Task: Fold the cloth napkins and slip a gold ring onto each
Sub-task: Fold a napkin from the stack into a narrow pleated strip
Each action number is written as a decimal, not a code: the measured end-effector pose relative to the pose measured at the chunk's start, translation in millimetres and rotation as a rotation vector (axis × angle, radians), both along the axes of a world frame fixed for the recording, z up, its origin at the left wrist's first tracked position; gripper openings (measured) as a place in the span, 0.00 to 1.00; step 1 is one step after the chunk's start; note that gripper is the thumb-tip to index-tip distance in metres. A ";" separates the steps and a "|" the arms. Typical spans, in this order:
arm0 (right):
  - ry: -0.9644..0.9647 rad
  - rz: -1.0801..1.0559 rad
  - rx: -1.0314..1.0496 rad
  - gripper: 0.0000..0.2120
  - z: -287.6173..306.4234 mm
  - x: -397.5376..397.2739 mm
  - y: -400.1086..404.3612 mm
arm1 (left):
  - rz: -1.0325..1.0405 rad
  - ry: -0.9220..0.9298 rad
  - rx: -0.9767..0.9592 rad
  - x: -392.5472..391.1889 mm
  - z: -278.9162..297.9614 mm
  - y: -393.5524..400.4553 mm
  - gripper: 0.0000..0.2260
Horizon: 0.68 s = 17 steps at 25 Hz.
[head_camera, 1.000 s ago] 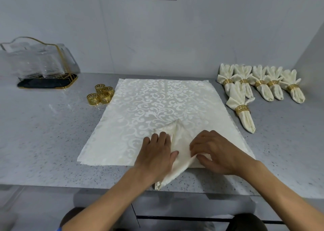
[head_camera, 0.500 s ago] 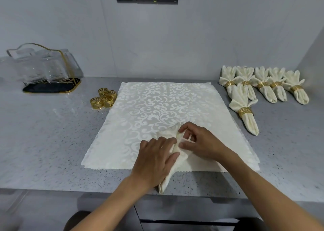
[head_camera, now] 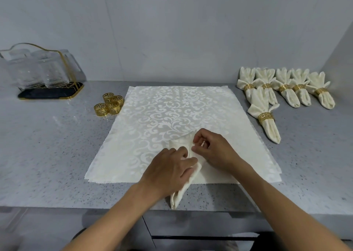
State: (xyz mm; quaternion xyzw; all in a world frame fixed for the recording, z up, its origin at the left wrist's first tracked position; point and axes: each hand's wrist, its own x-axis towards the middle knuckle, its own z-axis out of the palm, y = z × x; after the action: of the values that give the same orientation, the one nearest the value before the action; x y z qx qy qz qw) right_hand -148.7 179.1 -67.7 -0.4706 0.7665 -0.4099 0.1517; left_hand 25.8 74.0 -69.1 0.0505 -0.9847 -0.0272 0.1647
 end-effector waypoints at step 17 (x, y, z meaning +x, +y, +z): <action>0.497 -0.189 0.165 0.12 19.2 93.4 78.1 | -0.063 -0.302 0.319 -10.9 30.0 -30.9 0.14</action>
State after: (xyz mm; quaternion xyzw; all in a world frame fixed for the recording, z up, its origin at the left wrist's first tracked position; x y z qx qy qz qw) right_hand -55.3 257.2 -48.5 -0.4691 0.8515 -0.2307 -0.0420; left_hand 14.9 43.1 -39.1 0.0488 -0.9825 -0.1797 0.0042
